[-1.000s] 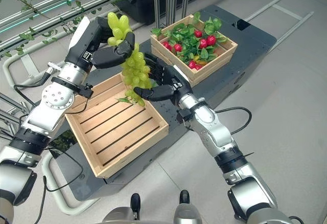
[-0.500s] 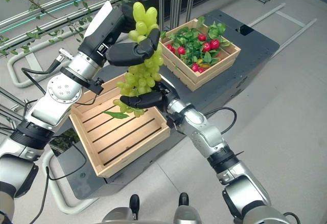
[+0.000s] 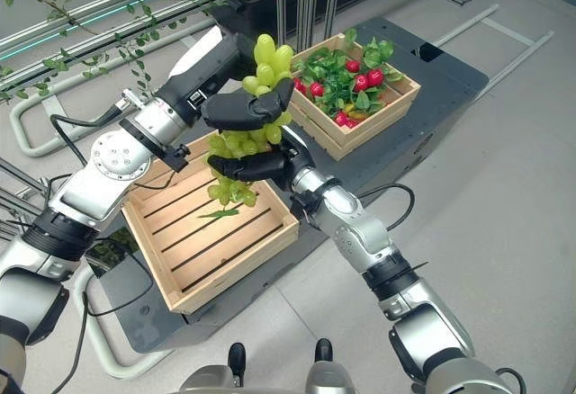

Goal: Pick up the fruits from the basket on one side to the basket on the other side

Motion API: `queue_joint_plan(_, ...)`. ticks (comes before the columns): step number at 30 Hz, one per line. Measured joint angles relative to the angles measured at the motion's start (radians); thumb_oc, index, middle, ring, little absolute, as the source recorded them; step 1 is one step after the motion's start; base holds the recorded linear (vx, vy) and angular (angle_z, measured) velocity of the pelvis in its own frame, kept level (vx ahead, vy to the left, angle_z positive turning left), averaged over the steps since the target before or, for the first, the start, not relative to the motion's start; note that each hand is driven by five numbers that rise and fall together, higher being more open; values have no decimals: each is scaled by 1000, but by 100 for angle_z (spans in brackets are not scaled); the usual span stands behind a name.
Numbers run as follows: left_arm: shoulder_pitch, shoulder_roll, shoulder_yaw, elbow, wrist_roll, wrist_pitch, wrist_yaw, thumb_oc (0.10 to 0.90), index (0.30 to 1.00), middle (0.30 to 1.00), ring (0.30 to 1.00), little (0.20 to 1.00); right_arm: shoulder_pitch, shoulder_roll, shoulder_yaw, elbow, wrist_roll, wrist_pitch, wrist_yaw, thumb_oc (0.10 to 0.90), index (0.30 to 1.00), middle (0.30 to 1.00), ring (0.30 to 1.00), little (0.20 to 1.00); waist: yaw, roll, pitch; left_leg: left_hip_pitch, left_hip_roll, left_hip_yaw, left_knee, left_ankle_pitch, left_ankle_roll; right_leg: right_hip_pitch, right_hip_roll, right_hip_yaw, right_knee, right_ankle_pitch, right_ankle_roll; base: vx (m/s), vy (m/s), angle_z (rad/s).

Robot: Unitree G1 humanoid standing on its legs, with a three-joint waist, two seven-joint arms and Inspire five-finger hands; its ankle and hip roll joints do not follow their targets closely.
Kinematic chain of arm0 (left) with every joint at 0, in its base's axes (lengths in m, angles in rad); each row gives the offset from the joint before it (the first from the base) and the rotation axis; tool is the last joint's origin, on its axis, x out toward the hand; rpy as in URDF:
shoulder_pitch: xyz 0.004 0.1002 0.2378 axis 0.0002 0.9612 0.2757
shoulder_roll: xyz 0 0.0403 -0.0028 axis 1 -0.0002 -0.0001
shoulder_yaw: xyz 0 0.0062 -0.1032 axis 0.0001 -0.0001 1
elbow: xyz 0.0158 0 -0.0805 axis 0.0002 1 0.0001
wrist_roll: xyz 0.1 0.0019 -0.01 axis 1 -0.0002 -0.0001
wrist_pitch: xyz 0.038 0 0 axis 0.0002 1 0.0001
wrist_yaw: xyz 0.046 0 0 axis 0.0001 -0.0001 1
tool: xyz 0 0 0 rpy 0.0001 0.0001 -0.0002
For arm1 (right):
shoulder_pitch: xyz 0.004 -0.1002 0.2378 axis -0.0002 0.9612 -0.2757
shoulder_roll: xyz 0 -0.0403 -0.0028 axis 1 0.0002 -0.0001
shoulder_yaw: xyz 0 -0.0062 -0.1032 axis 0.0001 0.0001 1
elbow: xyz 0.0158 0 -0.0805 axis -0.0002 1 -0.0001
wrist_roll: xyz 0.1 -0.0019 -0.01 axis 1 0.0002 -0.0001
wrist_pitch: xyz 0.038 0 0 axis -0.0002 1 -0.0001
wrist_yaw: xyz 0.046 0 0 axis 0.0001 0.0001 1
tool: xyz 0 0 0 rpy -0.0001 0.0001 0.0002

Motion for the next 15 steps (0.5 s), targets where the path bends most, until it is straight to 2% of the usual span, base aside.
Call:
queue_joint_plan(9,0,-5,3,0,-30,-4,40,400,300,300,300,300,1,22,0,6,-1,-19,-22,400,300,300,300,300,-1,0,0,0,0,0,0,0,0,0,0,1,0,0,0,0,0,0)
queue_joint_plan(15,0,-5,5,18,-33,-23,96,400,300,300,300,300,2,20,-3,29,0,-61,-23,400,300,300,300,300,-1,0,0,1,0,0,0,0,0,0,0,1,0,0,0,0,0,0)
